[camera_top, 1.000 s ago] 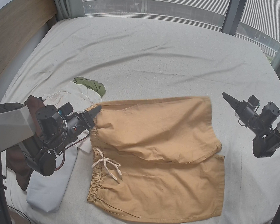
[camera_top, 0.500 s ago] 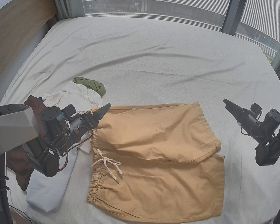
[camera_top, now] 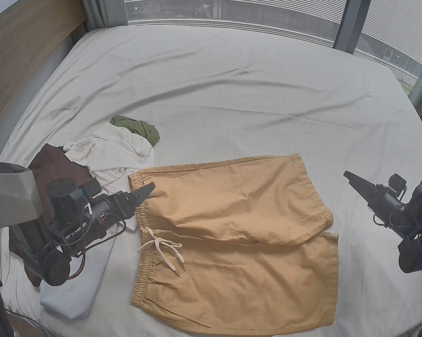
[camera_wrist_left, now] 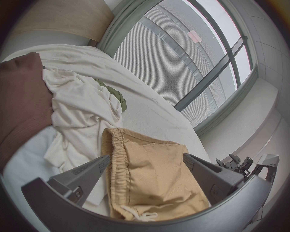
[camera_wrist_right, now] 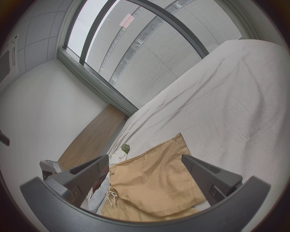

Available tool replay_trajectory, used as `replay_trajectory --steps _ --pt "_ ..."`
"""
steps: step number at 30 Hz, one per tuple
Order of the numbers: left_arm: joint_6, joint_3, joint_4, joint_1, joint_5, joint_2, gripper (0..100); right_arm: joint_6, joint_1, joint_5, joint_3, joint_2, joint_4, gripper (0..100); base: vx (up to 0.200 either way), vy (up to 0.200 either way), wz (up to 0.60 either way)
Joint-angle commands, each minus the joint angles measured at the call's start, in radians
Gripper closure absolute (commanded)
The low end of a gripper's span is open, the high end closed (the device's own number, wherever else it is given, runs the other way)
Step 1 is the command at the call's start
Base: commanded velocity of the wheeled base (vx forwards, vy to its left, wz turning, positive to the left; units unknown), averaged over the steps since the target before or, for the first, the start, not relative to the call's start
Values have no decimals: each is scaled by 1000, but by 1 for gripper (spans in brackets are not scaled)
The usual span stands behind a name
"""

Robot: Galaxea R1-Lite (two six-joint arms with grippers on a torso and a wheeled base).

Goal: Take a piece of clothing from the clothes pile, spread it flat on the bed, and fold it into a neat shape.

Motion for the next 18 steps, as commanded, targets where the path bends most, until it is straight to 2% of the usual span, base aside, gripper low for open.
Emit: replay_trajectory --steps 1,3,7,9,10,13,14,15,18 --pt "1 100 -4 13 -40 -133 0 -17 5 -12 96 -92 0 0 0 0 0" --pt "8 155 -4 29 -96 -168 0 -20 7 -12 148 -107 -1 0 0 0 0" --pt "10 268 -4 52 -258 -237 0 -52 -4 -10 170 -116 2 0 0 0 0" --pt "10 282 -4 55 -283 -241 0 -63 -7 -12 170 -116 2 0 0 0 0" --pt "37 304 -4 62 -327 -238 0 -81 -17 -10 180 -112 2 0 0 0 0" --pt "119 331 -3 67 -350 -218 0 -101 -32 -6 207 -109 2 0 0 0 0" --pt "119 331 -3 67 -350 -218 0 -101 -32 -6 207 -109 2 0 0 0 0" --pt "197 368 -4 68 -352 -168 0 -118 -33 -6 216 -106 3 0 0 0 0" --pt "249 414 -4 70 -353 -139 0 -119 -35 -6 213 -93 3 0 0 0 0"
